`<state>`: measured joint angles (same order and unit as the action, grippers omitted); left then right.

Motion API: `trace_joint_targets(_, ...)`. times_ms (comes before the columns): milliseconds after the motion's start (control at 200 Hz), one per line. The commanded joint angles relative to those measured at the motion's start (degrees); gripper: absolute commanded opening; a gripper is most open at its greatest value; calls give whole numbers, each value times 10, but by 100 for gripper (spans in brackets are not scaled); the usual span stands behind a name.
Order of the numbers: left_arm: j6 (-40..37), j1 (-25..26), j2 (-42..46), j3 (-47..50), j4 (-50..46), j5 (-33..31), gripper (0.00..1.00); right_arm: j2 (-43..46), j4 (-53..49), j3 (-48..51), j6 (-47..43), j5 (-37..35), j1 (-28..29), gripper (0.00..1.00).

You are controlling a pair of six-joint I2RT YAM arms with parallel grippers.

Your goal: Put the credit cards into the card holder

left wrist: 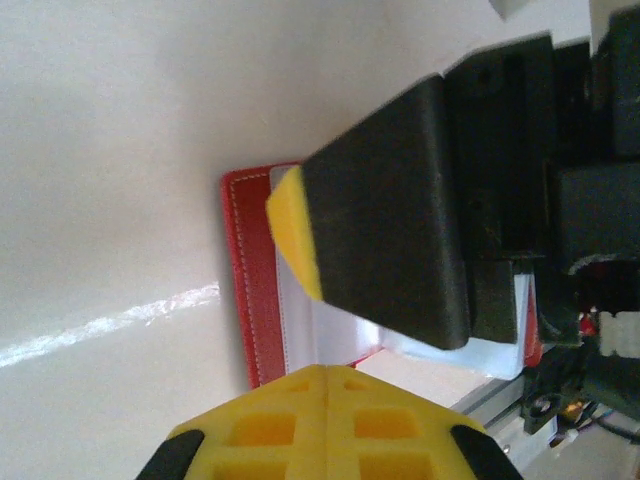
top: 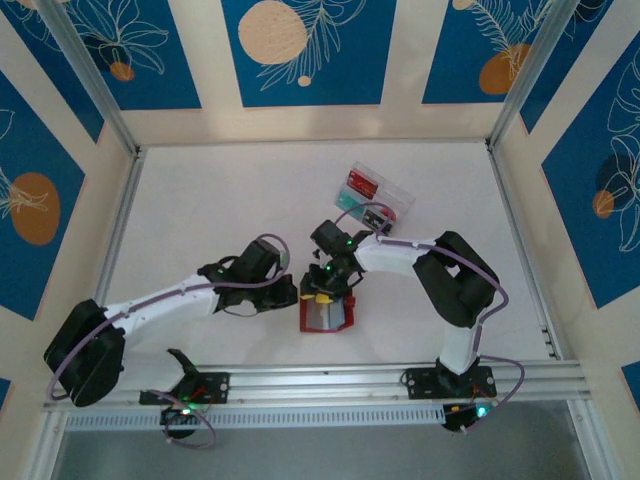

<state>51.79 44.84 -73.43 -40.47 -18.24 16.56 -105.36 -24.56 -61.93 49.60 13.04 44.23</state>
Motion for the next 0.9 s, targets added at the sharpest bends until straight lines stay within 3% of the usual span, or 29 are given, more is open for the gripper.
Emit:
trace_joint_targets(0, -8, 21, -23, -16, 32, 31, 0, -18, -18, 0, 2, 9, -1, 47)
trace_joint_targets(125, -5, 30, -56, -22, 64, 42, 0, -20, -22, -2, 2, 13, -2, 52)
trace_joint_targets(485, 7, 45, -169, -7, 165, 59, 0, -16, -31, -11, 9, 30, -12, 56)
trace_joint_targets(795, -8, 57, -233, 8, 185, 46, 0, -16, -33, -19, 14, 45, -23, 57)
trace_joint_targets(895, 20, 57, -208, 57, 273, 56, 0, -19, -31, -16, 18, 50, -29, 57)
